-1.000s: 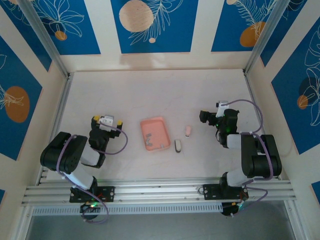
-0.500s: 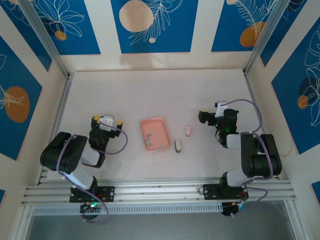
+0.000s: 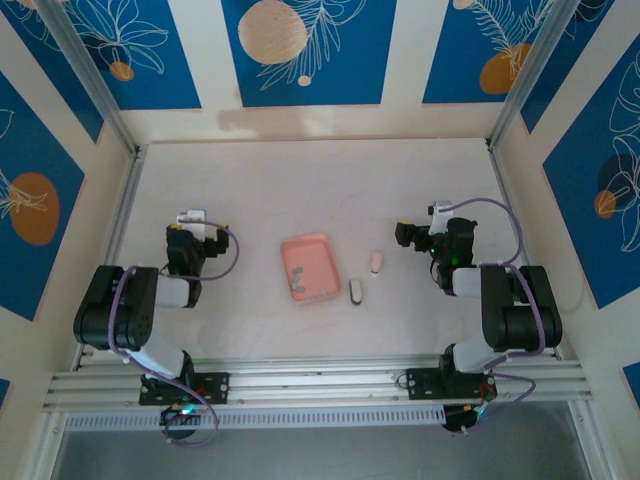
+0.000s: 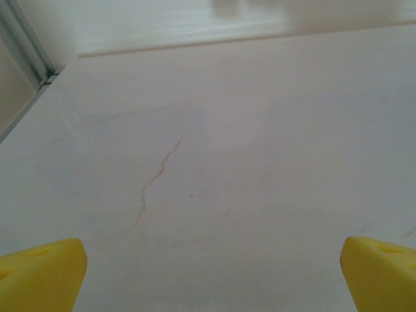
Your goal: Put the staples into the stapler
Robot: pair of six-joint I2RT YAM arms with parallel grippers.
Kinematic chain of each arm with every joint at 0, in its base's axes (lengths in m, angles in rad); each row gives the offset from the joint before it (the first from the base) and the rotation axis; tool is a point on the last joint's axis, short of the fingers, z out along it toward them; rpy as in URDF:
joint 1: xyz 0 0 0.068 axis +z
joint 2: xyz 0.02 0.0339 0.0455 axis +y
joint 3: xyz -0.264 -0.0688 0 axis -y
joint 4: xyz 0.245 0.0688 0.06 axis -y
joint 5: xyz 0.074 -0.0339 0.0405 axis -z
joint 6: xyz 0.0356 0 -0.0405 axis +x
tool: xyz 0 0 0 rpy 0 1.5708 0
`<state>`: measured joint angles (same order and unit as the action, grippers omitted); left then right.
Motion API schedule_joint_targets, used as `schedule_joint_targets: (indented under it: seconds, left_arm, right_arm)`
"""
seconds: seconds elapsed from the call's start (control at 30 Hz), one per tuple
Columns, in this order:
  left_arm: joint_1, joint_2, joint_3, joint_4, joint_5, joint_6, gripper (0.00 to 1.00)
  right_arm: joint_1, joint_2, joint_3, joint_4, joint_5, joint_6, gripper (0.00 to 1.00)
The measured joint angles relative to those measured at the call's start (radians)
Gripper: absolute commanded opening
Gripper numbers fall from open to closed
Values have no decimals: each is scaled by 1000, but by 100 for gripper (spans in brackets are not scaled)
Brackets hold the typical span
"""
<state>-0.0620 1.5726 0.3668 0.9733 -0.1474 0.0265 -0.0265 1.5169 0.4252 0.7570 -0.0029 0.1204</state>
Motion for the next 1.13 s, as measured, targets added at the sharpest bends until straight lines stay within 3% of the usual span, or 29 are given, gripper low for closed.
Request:
schedule_joint_targets:
  seconds: [1.13]
  left_arm:
    - [-2,0,-15,-13,-37,-10,100]
  right_arm:
    - [0,0,0,5,-2,0,99]
